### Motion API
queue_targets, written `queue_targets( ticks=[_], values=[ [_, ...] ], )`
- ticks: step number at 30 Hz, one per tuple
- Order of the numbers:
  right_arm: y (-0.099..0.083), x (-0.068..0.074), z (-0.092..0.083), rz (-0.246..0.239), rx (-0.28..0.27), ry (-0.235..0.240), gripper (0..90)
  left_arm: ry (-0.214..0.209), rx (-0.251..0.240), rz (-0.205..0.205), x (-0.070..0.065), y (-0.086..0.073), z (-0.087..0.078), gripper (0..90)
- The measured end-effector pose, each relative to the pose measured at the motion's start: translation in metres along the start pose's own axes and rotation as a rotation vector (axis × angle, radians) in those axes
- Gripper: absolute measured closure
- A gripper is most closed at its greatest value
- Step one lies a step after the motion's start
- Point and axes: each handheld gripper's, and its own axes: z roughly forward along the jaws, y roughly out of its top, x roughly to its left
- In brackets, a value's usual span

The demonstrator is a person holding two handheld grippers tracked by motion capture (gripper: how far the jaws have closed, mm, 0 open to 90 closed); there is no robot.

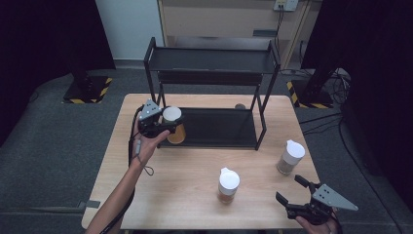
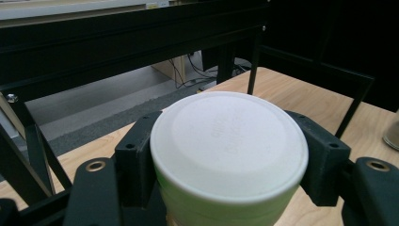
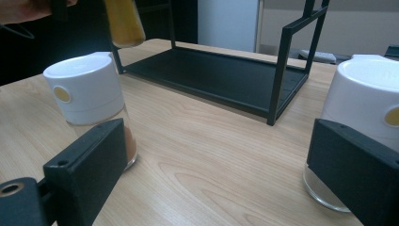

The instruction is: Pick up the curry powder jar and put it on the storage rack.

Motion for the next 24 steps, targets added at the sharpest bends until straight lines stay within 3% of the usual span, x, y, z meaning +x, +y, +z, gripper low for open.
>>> queue_targets(
  ticks=[8,15,24],
  values=[
    [0.000,0.000,0.000,0.000,-0.002,0.001,6.0,0.061,0.009,-0.004,-0.001,-0.001,0.017,31.8],
    [0.000,0.000,0.000,0.001,-0.002,0.001,6.0,0.126,0.000,-0.032,-0.007,-0.007,0.031,31.8],
    [0.000,-0.001,-0.001,0.005,-0.002,0.003,6.0,0.152,0.018,-0.034,-0.008,-0.013,0.049,31.8]
  ],
)
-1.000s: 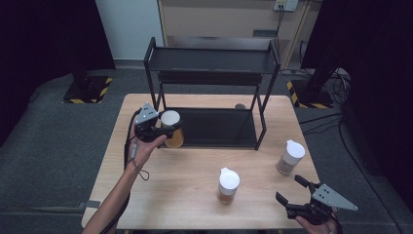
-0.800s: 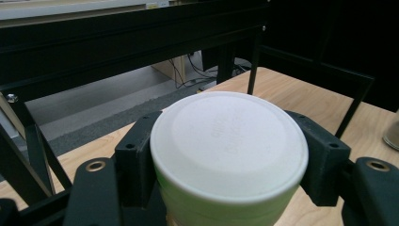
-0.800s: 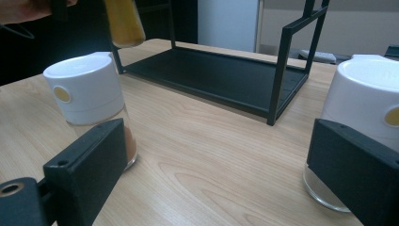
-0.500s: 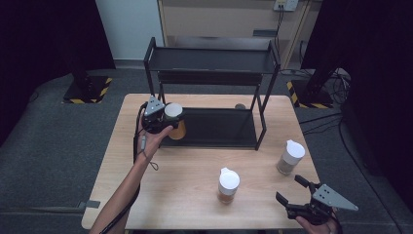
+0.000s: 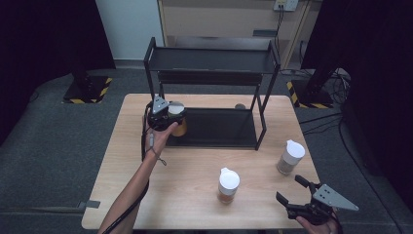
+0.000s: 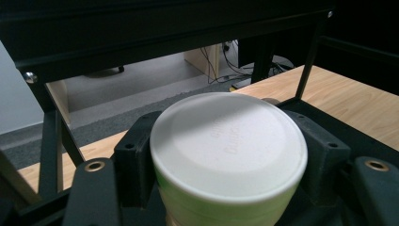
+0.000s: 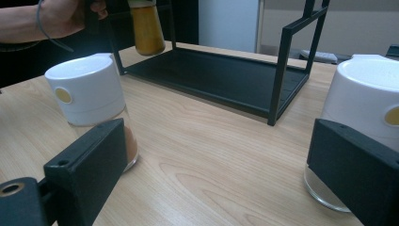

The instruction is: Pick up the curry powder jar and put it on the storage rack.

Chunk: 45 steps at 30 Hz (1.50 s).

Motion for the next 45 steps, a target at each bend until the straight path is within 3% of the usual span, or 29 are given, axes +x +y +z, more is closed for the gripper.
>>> queue_targets(
  ticks=[5,18,45],
  values=[
    [0.000,0.000,0.000,0.003,-0.001,0.002,6.1,0.017,0.010,0.010,-0.002,-0.005,0.008,31.8],
    [-0.001,-0.001,0.000,0.007,-0.002,0.003,6.1,0.048,0.012,-0.018,0.000,-0.018,0.017,31.8],
    [0.000,-0.001,0.001,0.000,0.004,0.011,6.0,0.063,-0.001,-0.020,-0.004,-0.034,0.025,31.4]
  ],
)
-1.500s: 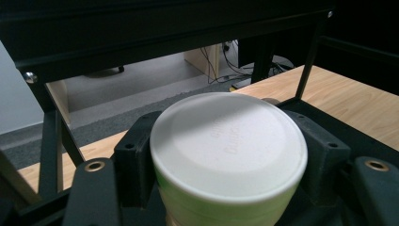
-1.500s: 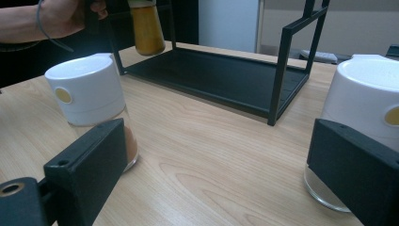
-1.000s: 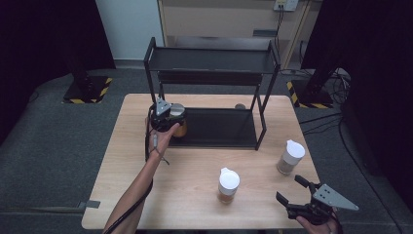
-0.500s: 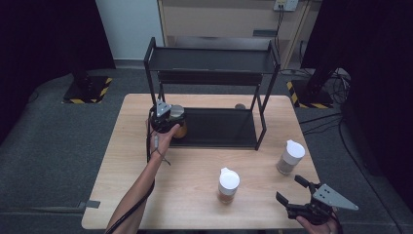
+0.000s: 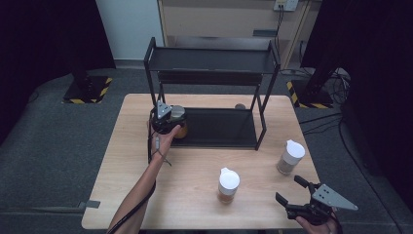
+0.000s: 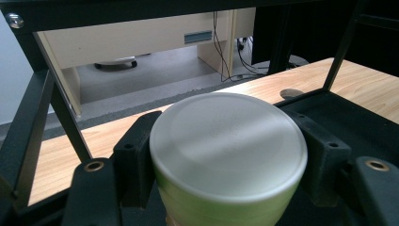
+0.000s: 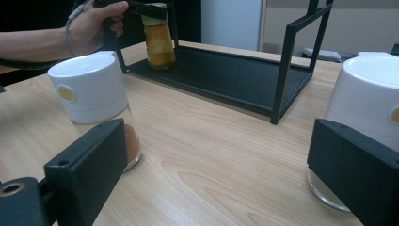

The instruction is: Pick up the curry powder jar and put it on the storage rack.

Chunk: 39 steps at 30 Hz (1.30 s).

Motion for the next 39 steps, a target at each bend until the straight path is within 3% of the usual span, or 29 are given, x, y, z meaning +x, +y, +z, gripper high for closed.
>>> queue_targets(
  ticks=[8,15,24,39],
  values=[
    [0.000,0.000,0.000,0.001,0.002,0.004,6.1,0.012,0.000,0.001,-0.002,0.007,-0.002,27.7],
    [0.000,0.000,0.000,-0.003,0.001,0.005,6.0,0.007,0.002,0.005,-0.001,0.013,-0.004,11.2],
    [0.000,0.000,0.000,-0.004,0.001,0.008,6.0,0.004,0.022,0.023,-0.001,0.023,-0.005,1.2],
    [0.000,0.000,0.001,-0.002,0.002,0.012,6.1,-0.051,0.001,0.034,0.002,0.042,-0.023,0.8]
  ],
)
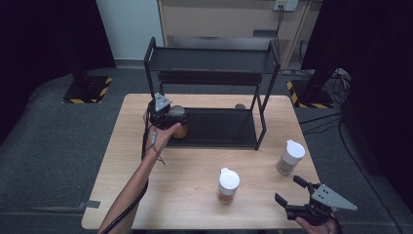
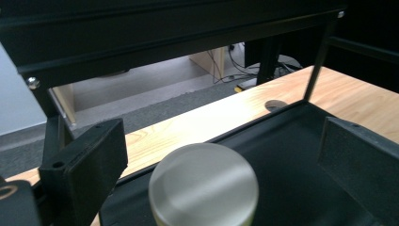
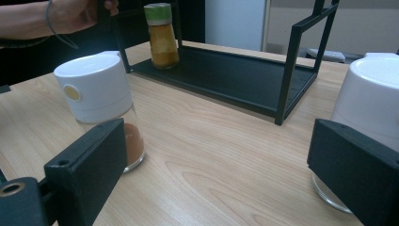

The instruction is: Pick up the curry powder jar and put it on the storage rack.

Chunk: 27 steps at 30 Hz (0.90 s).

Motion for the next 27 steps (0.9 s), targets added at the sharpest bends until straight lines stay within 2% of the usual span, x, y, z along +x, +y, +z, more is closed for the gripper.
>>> queue_targets(
  ticks=[11,14,17,21,27],
  values=[
    [0.000,0.000,0.000,-0.001,0.001,-0.002,6.0,-0.064,0.002,0.020,0.006,0.016,-0.023,0.6],
    [0.000,0.001,0.000,-0.001,-0.001,-0.003,6.0,-0.082,0.013,0.045,0.007,0.020,-0.031,0.6],
    [0.000,0.001,0.000,0.000,-0.001,-0.004,6.0,-0.092,0.003,0.070,0.007,0.021,-0.039,0.6],
    [0.000,0.001,0.000,-0.001,0.000,-0.005,5.9,-0.114,-0.010,0.068,0.009,0.020,-0.049,0.6],
    [0.000,0.001,0.000,-0.003,0.000,-0.007,6.0,-0.149,-0.023,0.088,0.011,0.014,-0.063,0.6]
  ],
)
